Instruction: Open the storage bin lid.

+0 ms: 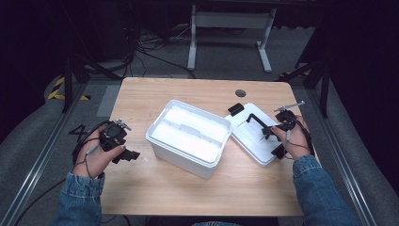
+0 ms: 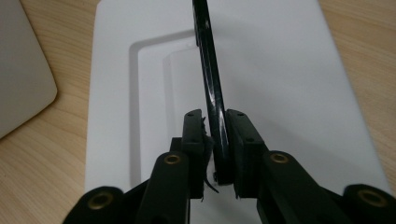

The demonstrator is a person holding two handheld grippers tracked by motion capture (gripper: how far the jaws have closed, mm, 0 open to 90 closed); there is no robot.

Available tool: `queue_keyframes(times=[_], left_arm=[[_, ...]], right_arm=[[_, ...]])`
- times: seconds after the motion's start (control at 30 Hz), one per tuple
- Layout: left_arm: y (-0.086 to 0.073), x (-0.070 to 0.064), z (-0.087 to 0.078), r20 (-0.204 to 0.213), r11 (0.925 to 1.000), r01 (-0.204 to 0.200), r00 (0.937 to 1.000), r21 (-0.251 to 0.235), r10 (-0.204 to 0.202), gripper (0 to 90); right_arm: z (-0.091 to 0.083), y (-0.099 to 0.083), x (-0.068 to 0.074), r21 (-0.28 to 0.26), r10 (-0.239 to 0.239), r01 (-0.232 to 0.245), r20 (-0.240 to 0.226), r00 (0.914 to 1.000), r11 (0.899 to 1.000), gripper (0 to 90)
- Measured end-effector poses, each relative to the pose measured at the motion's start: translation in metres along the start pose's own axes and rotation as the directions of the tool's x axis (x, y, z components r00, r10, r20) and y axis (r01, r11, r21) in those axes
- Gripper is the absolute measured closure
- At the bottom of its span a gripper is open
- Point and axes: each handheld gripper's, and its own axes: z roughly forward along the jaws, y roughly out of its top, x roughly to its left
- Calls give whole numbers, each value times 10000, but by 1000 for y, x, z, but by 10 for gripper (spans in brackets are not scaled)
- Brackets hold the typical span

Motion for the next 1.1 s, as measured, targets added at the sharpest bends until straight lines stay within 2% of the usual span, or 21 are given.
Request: queue_keyframes(times=[0.07,0.2,0.27,0.4,0.53,0.73,0.77,0.83,1.1], left_arm=[[0,0,1,39,10000,-19,10000,26,19,196],[0,-2,1,57,9999,18,10000,104,-18,196],[1,-2,1,41,10000,-34,10000,83,34,196],[0,-3,1,1,9999,-74,10000,87,74,196],[-8,-4,2,13,9998,6,10000,217,-7,196],[-18,-4,-4,-80,9997,254,9996,24,-254,190],[-20,-4,-5,-82,9997,246,9997,27,-246,189],[-21,-4,-6,-57,9996,280,9996,19,-280,190],[-21,-4,-6,-106,9997,261,9996,-2,-261,190]], right_arm=[[-2,0,1,-52,68,-68,59,10000,10000,738],[-8,3,4,-363,-152,165,365,9992,9992,617],[-16,5,8,-716,-193,232,543,9983,9972,581],[-27,6,12,-1025,-267,326,580,9980,9942,565],[-43,8,21,-1342,-628,678,408,9972,9886,542],[-61,8,44,-1244,-1221,1202,-80,9925,9849,524],[-65,8,53,-1211,-1402,1366,-215,9899,9832,517],[-67,8,55,-1210,-1469,1426,-272,9888,9824,516],[-76,1,82,-1210,-2101,1997,-795,9745,9723,516]])
